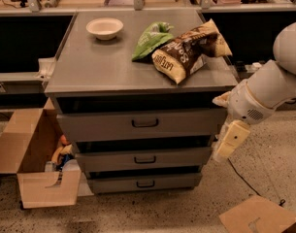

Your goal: Open top drawer

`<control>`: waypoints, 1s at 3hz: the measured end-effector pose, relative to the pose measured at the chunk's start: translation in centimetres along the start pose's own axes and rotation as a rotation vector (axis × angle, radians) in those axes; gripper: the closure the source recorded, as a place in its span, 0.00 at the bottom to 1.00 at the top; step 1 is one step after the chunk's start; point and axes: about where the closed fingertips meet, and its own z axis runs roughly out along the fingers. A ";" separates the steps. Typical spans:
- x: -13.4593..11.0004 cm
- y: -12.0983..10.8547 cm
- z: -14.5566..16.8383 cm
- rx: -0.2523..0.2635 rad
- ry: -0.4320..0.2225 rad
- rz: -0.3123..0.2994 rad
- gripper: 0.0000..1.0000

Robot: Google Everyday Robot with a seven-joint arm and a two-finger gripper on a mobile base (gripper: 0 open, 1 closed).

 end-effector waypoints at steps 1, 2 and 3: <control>0.1 -1.0 2.0 0.012 0.051 -0.084 0.00; 0.1 -2.6 4.7 0.040 0.117 -0.186 0.00; -1.0 -4.1 7.0 0.063 0.155 -0.259 0.00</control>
Offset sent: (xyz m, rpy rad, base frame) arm 0.0607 0.0174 -0.0737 -0.2556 -0.1486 0.2432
